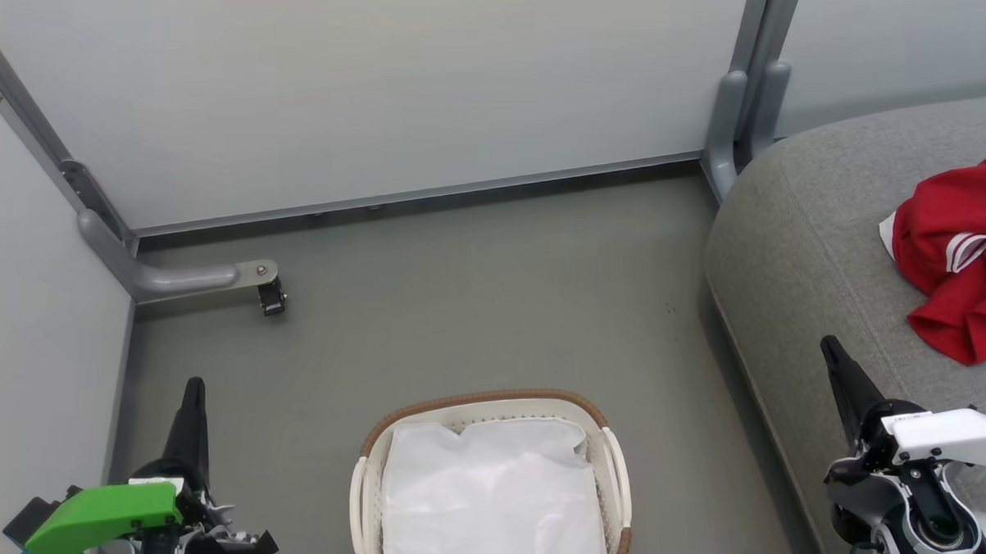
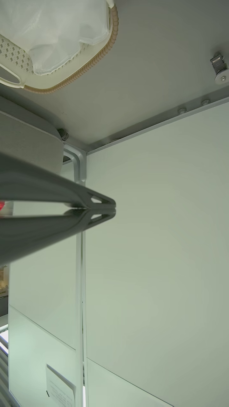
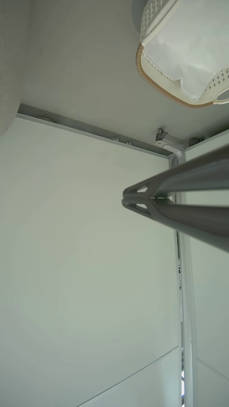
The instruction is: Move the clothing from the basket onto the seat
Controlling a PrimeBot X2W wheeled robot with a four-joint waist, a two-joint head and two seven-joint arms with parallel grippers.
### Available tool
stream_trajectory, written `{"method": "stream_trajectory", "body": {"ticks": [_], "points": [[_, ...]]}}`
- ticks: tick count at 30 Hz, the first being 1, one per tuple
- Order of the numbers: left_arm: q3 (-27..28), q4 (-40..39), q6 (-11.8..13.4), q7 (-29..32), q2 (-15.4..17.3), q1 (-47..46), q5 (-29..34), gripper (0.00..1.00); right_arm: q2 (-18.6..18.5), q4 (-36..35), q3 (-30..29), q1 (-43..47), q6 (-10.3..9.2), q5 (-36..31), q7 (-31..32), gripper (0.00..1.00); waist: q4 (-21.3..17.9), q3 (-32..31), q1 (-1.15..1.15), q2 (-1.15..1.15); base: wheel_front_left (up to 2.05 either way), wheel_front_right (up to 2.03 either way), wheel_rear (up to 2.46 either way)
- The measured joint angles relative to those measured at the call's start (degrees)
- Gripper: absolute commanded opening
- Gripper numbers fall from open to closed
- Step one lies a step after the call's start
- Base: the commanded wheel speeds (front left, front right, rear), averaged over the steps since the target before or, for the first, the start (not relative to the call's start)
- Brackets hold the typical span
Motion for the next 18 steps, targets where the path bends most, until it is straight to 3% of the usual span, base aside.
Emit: {"method": "stream_trajectory", "body": {"ticks": [18], "points": [[0.12,-0.16,-0.04,0.47,0.01,-0.38,-1.74,0.00,-0.01,-0.34,-0.18,0.05,0.00,1.78,0.47,0.00,0.10,-0.09,0.00,0.00,0.00,0.00,0.00]]}}
